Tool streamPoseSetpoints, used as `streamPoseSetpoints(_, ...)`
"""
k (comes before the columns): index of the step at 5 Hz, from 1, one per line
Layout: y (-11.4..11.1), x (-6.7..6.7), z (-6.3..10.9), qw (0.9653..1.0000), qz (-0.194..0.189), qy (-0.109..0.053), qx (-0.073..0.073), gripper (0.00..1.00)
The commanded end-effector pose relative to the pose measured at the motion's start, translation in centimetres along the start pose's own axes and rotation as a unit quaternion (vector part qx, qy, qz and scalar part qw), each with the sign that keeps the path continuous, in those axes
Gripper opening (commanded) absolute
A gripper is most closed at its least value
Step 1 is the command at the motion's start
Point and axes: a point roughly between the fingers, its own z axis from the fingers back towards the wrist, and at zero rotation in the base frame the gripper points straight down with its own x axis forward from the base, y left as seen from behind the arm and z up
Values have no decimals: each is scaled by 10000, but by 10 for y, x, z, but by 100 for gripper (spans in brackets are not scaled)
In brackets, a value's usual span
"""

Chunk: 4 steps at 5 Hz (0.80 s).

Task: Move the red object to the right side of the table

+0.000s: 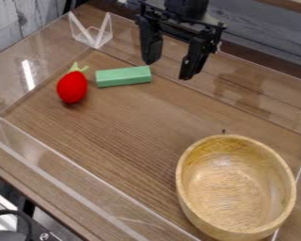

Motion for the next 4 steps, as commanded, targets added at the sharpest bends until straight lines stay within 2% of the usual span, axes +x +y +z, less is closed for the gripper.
streamPoseSetpoints(1,22,-8,-4,9999,-102,-8,25,100)
streamPoseSetpoints(2,48,-20,-9,9997,-228,-60,45,100)
streamPoseSetpoints(3,79,-32,-10,9991,-359,-221,55,100)
streamPoseSetpoints(4,110,-35,-9,9983,-462,-337,97,100)
